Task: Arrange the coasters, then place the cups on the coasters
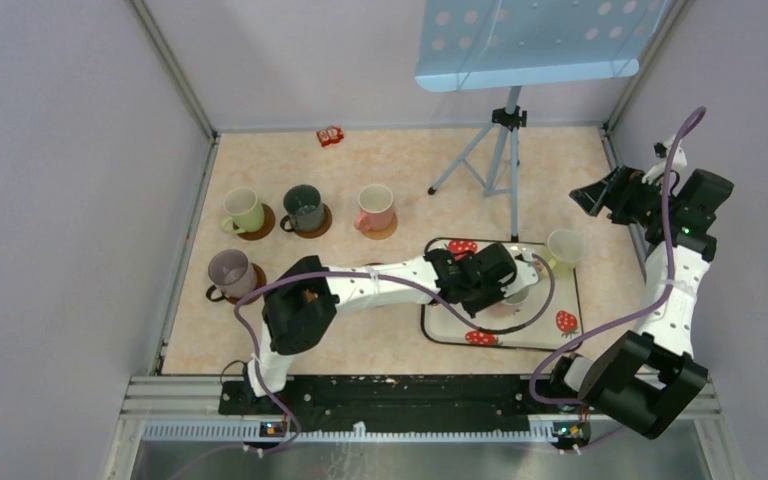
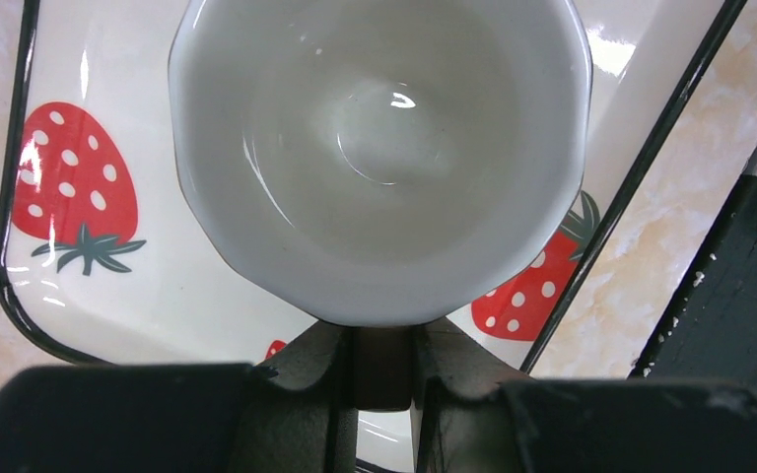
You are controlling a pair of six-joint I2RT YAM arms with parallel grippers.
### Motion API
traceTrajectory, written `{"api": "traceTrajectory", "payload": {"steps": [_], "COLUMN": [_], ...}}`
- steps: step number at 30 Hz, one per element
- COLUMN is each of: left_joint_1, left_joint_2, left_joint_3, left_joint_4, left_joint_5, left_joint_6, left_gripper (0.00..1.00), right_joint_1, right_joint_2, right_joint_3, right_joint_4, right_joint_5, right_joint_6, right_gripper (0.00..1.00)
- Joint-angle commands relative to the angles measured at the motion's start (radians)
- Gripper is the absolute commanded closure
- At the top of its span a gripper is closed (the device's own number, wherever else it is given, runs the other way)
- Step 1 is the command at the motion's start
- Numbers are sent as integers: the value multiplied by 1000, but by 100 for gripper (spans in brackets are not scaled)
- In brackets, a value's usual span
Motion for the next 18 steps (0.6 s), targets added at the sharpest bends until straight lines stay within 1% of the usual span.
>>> {"api": "traceTrajectory", "payload": {"steps": [1, 4, 5, 7, 11, 16, 18], "left_joint_1": [16, 20, 22, 25, 41, 74, 77], "left_joint_2": [59, 77, 80, 83, 88, 71, 62], "left_joint_3": [71, 89, 92, 92, 97, 98, 98], "left_joint_4": [-144, -151, -152, -150, -150, -140, -134], "left_joint_5": [-6, 12, 23, 27, 64, 104, 124], "left_joint_6": [27, 43, 51, 52, 58, 44, 39], "left_gripper": [77, 74, 69, 65, 64, 67, 64], "right_joint_1": [-6, -5, -5, -5, -6, -5, -5], "right_joint_2": [-32, -34, -33, -34, -36, -36, -36], "right_joint_3": [-1, -3, -1, -1, -1, -3, -4], "right_joint_4": [13, 9, 8, 7, 6, 6, 6], "right_joint_5": [-10, -6, -6, -8, -8, -9, -9], "right_joint_6": [-20, -26, -28, -29, -29, -32, -31], "right_gripper": [12, 12, 12, 12, 12, 12, 12]}}
